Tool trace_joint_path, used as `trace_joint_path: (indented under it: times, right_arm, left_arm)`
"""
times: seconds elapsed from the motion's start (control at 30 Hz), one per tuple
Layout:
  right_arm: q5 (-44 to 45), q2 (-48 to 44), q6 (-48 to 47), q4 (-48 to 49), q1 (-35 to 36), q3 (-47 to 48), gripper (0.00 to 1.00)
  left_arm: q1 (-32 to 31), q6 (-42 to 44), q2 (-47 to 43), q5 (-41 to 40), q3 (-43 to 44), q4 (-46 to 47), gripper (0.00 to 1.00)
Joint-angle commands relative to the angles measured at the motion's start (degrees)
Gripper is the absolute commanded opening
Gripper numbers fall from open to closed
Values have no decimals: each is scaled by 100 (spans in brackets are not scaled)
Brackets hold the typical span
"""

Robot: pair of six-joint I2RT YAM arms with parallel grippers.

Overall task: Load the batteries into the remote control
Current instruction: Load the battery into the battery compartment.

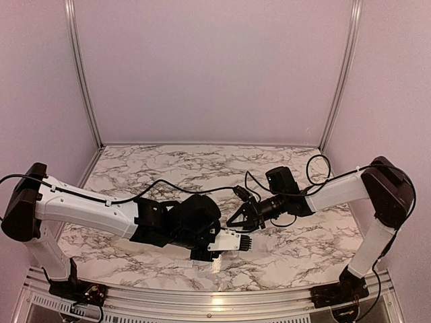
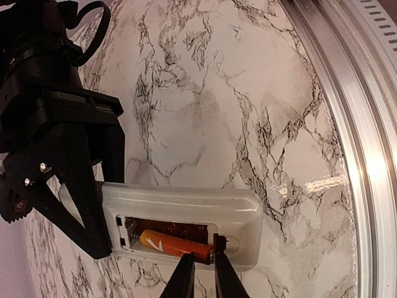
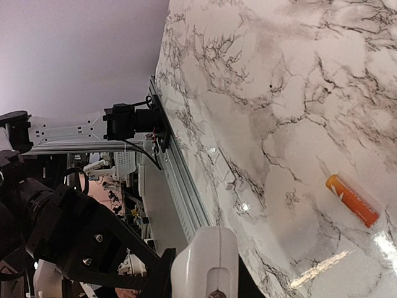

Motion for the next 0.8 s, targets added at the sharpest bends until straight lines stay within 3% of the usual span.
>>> trace_joint_path:
  times: [0.0,0.77]
  right_arm:
    - [-88,-121,-16,39,67,126,0]
    - [-61,-208,24,54,62,100,0]
  left_arm:
    - [-5,-70,206,-66,185,-269,12]
    - [173,-464,805,-255,687,-951,4]
